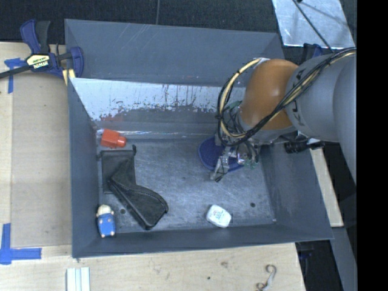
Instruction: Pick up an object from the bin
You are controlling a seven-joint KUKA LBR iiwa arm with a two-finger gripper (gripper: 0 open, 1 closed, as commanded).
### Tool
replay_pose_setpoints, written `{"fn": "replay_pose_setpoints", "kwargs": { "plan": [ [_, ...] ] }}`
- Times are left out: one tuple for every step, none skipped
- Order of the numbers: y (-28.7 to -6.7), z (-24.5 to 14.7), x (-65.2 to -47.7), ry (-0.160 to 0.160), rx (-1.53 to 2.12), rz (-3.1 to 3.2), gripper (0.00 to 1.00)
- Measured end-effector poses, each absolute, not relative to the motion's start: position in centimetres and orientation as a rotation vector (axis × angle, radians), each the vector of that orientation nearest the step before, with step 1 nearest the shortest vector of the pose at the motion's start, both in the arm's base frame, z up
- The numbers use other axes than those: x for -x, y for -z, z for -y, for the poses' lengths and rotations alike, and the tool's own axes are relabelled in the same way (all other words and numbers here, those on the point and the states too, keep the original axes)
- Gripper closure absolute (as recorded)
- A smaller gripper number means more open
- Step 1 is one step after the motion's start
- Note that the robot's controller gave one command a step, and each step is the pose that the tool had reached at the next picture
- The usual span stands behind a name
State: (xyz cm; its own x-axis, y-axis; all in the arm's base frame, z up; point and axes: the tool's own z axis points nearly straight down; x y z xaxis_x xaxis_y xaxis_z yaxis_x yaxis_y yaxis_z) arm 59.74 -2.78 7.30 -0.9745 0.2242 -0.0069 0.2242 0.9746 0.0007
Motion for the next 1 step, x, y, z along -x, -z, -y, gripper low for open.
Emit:
{"fn": "replay_pose_setpoints", "kwargs": {
  "plan": [
    [-7.56,2.72,-59.81,-0.002,-0.352,-3.117,1.0]
  ]
}}
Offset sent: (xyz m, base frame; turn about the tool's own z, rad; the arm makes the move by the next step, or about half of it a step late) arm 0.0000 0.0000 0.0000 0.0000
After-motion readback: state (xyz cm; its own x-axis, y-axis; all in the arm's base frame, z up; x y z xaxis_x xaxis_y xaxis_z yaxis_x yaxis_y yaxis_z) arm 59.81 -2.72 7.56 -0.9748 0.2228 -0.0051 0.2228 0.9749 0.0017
